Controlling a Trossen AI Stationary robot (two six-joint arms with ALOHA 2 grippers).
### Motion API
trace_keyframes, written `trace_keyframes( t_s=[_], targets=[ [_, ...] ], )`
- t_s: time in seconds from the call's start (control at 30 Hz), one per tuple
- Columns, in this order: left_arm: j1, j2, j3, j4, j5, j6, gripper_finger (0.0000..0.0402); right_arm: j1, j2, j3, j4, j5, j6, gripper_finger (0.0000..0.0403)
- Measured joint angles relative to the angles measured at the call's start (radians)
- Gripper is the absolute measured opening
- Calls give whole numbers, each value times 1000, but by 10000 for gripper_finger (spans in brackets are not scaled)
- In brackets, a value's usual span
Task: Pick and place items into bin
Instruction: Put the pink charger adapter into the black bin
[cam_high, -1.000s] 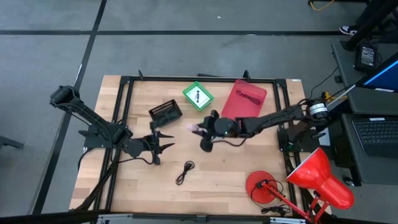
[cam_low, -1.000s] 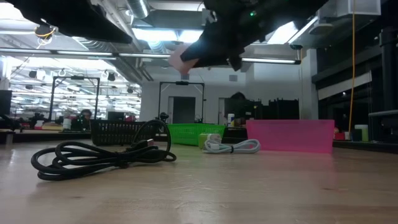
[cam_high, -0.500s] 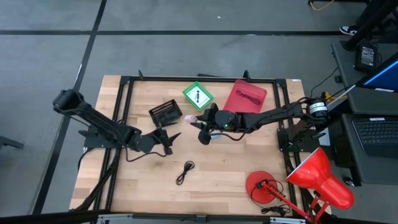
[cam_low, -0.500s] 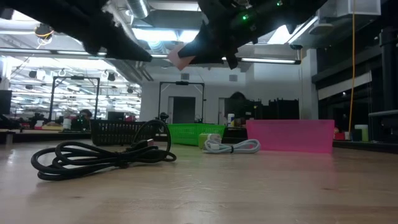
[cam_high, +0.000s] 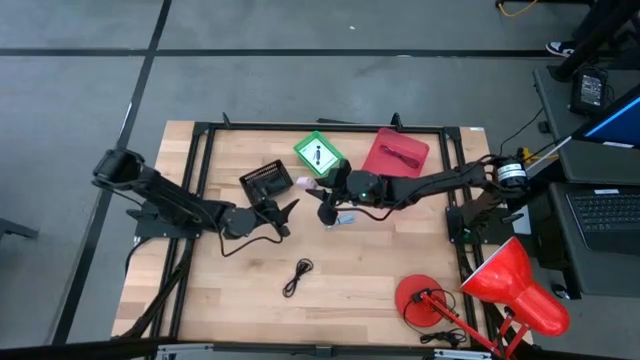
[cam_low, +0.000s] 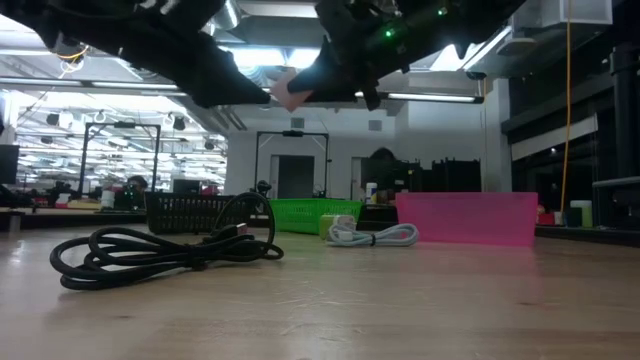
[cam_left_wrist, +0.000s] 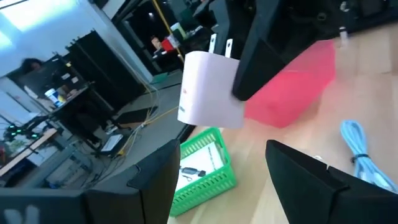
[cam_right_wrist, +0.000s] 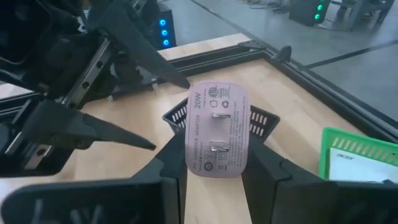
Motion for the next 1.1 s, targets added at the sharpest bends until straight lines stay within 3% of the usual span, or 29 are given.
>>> trace_keyframes(
  t_s=[0.2,0.37,0.73,1.1],
  targets=[
    [39,29,0,84,15,40,233,-14,0,0,0,0,-12,91],
    [66,50,3,107,93,52,233,-19,0,0,0,0,-13,91],
    [89,116,86,102,43,166,233,-19,0,0,-3,-2,-14,91],
    [121,166,117,99,2,173,233,-18,0,2,21,-38,-18,91]
  ],
)
